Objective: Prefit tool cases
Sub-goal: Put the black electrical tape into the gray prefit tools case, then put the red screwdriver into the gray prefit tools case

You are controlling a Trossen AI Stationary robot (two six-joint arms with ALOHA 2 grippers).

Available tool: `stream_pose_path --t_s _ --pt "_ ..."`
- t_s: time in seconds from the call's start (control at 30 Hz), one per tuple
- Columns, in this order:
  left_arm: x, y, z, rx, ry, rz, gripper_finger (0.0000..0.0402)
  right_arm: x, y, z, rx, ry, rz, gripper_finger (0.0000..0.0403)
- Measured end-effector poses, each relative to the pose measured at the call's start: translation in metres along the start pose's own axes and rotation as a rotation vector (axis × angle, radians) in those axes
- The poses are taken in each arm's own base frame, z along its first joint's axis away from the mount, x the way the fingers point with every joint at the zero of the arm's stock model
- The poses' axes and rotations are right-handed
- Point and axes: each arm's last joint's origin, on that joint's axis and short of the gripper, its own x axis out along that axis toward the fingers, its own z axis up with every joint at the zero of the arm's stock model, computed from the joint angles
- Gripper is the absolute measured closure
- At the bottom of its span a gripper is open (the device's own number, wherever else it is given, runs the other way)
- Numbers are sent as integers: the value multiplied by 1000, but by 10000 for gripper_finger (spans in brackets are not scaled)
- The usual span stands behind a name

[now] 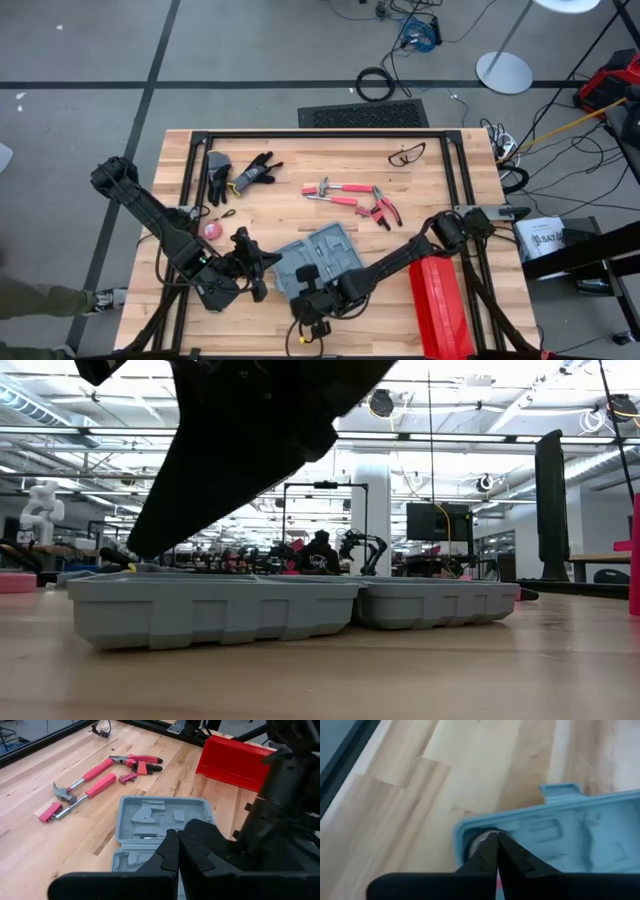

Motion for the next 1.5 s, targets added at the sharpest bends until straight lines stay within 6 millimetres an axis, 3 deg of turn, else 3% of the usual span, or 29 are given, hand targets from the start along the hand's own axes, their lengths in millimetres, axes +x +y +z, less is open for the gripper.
stream_pose_path --t_s 0.2,0.33,0.73,0.93,1.13,1.27,1.4,1.5 --pt "0 0 0 0 -3 2 393 21 5 -11 32 29 37 403" --pt "0 0 0 -1 -4 3 393 23 5 -12 37 29 38 403" --pt "0 0 0 -1 -7 7 393 -5 1 13 -20 -57 43 403" --pt "0 0 0 -3 -8 7 393 -27 -11 7 -99 98 -137 403" --pt "0 1 0 31 -11 20 393 -66 -46 -24 -75 249 -290 403" --pt "4 6 1 41 -4 50 393 -113 -81 -66 27 279 -382 403" --pt "15 14 8 30 -14 109 393 -158 -110 -118 185 161 -389 403" --pt "31 28 20 84 -1 172 393 -174 -124 -144 247 -32 -333 403"
